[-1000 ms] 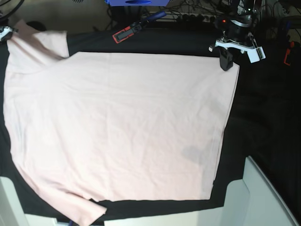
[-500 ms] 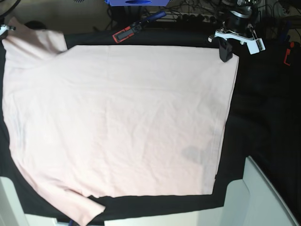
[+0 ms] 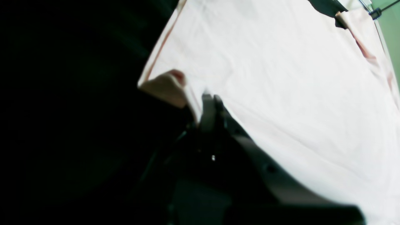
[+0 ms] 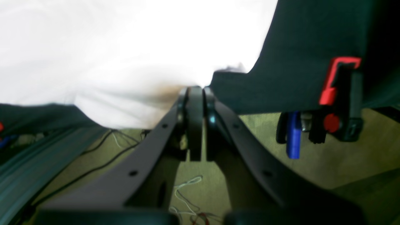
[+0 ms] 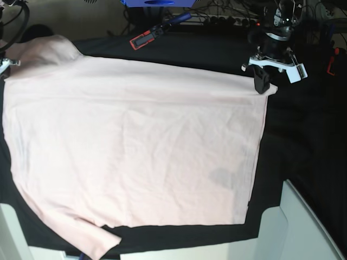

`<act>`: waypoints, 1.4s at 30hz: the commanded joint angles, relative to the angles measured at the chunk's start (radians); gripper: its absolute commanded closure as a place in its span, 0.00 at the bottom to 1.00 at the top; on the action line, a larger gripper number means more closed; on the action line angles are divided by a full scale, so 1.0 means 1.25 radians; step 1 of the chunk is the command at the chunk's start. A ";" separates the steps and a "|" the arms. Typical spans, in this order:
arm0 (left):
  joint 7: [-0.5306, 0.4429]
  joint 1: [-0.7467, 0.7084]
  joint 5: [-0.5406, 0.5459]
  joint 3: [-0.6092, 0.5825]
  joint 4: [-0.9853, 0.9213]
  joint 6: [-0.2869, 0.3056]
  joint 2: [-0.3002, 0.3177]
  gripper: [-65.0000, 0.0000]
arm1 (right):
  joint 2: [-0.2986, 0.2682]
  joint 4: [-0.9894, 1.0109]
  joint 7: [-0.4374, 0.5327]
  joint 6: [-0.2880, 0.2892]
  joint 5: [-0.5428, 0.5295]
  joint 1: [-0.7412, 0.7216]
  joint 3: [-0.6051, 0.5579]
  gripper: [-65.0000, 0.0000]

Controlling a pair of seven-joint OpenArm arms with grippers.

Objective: Fold the T-shirt properly

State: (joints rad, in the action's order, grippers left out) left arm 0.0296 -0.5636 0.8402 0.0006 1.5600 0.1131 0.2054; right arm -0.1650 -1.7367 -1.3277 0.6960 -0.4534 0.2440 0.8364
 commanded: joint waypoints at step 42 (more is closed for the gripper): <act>0.097 0.297 0.002 -0.005 -0.193 -0.070 -0.039 1.00 | -0.179 0.355 0.066 0.002 -0.004 -0.276 -0.077 1.00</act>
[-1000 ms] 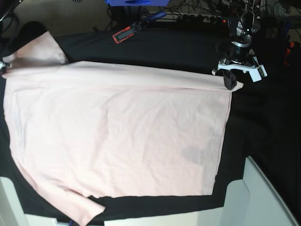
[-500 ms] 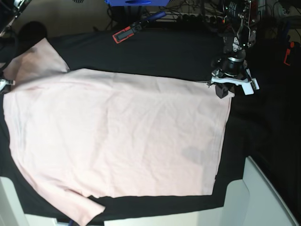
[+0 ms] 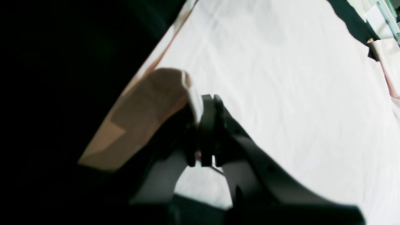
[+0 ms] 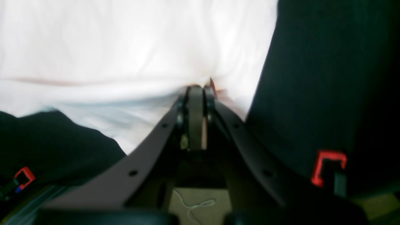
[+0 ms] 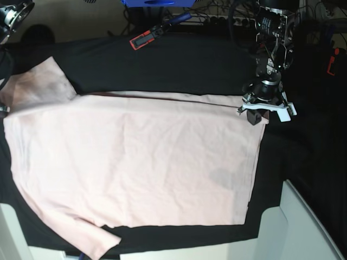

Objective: Fold the T-shirt properly

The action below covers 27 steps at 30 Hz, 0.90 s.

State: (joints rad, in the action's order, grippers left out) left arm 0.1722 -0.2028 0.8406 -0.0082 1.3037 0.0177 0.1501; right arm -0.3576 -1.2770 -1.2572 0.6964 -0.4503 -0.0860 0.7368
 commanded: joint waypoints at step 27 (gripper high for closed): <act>-0.019 0.132 0.002 -0.052 -0.124 0.006 0.009 1.00 | -0.043 0.163 0.173 0.001 -0.006 -0.109 -0.088 1.00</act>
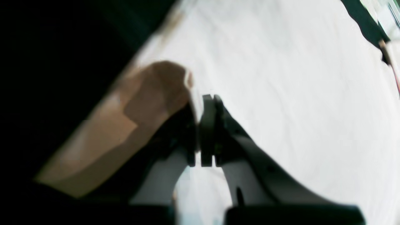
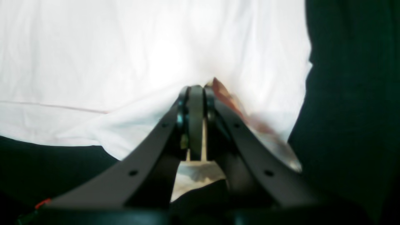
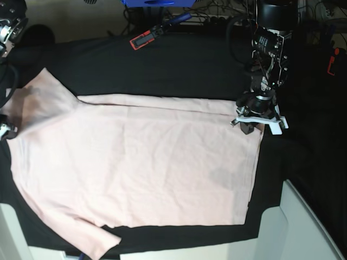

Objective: Fold the T-shirt properly

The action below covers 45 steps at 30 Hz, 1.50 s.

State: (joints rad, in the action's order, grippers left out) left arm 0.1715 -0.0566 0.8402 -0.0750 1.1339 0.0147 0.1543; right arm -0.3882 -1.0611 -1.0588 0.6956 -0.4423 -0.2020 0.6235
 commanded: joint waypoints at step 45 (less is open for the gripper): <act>-0.024 -0.219 0.002 0.011 0.247 0.010 0.076 1.00 | 0.204 -0.164 0.001 0.002 -0.016 0.251 0.170 0.55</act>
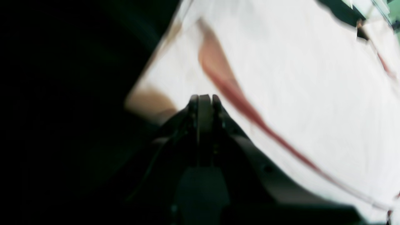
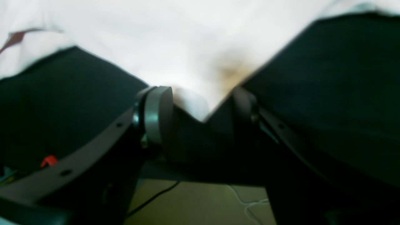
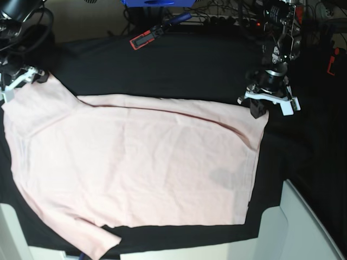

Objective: Fold the T-shirt properly

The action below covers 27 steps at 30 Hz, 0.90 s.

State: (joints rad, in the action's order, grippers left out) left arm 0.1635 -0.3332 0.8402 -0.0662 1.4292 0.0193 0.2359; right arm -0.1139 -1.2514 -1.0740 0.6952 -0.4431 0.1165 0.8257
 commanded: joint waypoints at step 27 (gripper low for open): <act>-0.017 -0.026 0.002 0.004 0.011 0.006 0.012 1.00 | 0.028 -0.010 0.012 0.002 -0.014 0.012 0.030 0.69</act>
State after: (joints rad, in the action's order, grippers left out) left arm 0.1646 -0.3687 0.8398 -0.0654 1.4292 0.0189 0.2409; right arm -0.0711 -1.2533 -1.0515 0.6956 -0.4572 0.1360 0.8654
